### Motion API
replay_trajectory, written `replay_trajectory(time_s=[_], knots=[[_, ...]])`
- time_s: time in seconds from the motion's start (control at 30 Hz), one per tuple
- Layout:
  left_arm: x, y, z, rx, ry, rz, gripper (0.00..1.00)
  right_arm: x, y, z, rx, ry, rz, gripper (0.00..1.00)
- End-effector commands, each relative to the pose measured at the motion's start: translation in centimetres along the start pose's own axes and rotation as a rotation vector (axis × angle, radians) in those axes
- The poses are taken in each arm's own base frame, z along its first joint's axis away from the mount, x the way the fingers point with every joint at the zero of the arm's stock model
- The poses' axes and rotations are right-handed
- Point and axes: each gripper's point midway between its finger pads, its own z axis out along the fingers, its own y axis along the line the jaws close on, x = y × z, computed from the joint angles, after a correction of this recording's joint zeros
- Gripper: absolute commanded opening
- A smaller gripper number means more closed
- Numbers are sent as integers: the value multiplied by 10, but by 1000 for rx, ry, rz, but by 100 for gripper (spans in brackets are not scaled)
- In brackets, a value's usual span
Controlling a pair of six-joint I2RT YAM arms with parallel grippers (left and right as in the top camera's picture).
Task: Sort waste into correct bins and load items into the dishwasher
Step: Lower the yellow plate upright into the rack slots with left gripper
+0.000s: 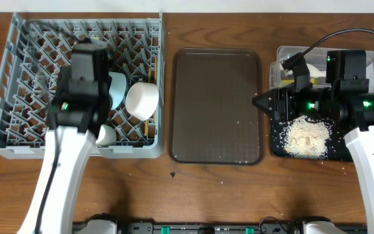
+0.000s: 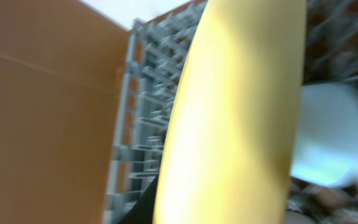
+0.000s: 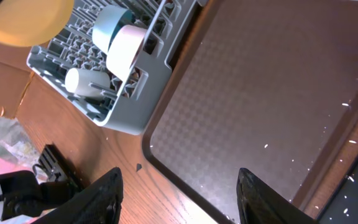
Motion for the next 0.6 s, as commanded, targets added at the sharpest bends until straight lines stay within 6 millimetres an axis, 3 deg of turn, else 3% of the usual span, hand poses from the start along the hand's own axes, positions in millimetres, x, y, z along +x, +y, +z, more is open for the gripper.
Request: replay_trajectory(time_s=[0.0,0.3,0.43,0.57], knots=[[14,22,24,-197,128,140,8,2,2,-1,0,0,9,57],[15,-8,68,-177,180,190,8,2,2,-1,0,0,9,59],[19,-26,78,-110,192,193,8,2,2,-1,0,1,9,59],[23,-28,80,-111,200,102,9,2,2,-1,0,3,11,59]])
